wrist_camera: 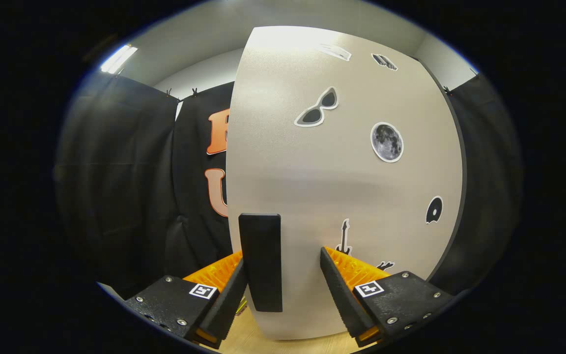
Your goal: Open the shoe cabinet door, grab the shoes and put them into the shoe cabinet, then close the shoe cabinet door.
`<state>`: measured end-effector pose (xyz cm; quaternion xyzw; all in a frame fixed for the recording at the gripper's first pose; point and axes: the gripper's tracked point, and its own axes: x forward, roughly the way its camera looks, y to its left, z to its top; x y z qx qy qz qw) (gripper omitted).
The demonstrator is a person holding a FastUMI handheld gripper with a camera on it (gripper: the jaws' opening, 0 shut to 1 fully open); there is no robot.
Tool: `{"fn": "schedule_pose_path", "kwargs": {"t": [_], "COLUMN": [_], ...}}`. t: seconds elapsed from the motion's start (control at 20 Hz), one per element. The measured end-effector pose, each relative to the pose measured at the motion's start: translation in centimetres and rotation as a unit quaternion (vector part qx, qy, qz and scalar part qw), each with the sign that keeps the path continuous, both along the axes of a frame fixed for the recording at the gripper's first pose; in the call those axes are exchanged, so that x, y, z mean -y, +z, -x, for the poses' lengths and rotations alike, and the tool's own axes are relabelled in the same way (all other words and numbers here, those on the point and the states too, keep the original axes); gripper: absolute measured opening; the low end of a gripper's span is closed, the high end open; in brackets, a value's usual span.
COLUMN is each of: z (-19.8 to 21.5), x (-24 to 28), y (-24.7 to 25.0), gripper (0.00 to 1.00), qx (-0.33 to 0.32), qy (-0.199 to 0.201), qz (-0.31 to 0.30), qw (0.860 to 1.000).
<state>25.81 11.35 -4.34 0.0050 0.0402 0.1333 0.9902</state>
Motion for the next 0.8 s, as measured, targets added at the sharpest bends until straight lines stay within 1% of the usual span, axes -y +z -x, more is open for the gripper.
{"fn": "schedule_pose_path", "kwargs": {"t": [0.2, 0.3, 0.45, 0.8], "z": [-1.0, -1.5, -1.5, -1.7], "x": [-0.6, -0.7, -0.7, -0.7], "y": [0.0, -0.1, -0.1, -0.1], "gripper": [0.88, 0.89, 0.91, 0.91], "qx": [0.005, 0.006, 0.004, 0.003], "qy": [-0.020, -0.023, -0.027, -0.036], "qz": [0.019, 0.024, 0.009, 0.004], "qw": [1.000, 0.999, 1.000, 0.999]}}
